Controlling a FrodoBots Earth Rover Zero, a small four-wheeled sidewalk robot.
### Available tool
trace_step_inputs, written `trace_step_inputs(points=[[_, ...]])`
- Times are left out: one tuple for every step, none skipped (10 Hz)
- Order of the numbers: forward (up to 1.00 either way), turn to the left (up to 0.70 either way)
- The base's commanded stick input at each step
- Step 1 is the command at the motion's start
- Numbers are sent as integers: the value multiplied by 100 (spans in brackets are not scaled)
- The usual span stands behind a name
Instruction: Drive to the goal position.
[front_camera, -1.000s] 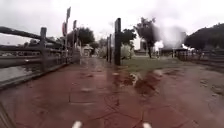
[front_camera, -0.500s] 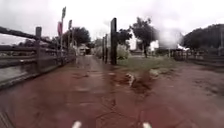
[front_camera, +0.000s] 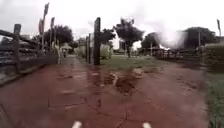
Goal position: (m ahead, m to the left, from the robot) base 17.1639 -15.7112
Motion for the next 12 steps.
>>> trace_step_inputs(points=[[0,0],[0,0],[0,0],[0,0],[0,-1],[0,-8],[0,-31],[0,-50],[0,-50],[0,-50],[0,-50],[0,-50]])
